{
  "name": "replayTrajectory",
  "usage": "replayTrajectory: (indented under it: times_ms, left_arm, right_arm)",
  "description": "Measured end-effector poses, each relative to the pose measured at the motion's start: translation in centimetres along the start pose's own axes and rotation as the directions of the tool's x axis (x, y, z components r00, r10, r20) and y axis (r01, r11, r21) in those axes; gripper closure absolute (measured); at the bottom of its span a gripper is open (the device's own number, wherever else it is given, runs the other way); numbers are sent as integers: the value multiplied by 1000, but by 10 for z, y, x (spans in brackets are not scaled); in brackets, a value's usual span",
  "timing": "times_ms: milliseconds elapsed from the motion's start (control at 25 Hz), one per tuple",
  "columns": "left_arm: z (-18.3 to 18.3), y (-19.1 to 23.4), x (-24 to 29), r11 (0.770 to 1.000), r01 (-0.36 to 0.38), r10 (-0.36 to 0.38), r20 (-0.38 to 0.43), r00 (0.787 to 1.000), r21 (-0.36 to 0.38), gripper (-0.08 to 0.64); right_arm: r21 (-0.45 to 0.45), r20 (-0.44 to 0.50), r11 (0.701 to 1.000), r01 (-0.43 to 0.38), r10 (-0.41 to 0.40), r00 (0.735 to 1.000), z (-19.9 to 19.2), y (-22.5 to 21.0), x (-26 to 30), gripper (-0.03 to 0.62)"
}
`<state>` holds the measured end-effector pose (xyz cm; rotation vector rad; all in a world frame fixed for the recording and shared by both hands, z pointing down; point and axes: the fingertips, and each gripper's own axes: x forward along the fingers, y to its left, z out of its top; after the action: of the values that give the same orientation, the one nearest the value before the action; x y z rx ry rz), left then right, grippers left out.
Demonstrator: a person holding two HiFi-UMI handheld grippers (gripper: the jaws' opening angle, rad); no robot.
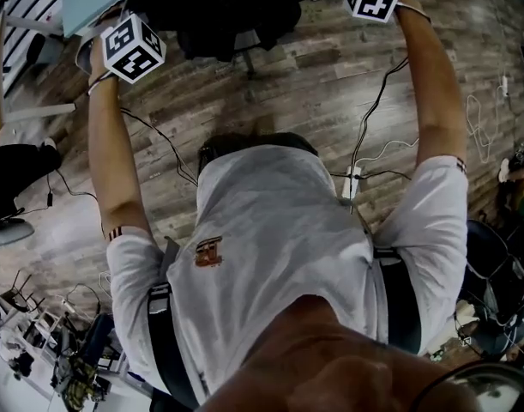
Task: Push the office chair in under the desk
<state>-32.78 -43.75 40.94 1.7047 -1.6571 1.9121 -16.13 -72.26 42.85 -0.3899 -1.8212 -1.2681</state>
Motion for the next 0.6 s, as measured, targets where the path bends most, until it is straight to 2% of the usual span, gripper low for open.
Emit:
replayTrajectory:
  times_ms: [240,600]
  left_arm:
    - [5,34,39,1000,4,-5,-38,999,-27,391]
    - [1,65,61,999,9,-12,-62,998,-37,393]
  right_arm:
    - [-28,12,999,-17,18,1000,-23,-40,43,465]
    - [-45,23,999,-18,19,1000,-27,-77,66,465]
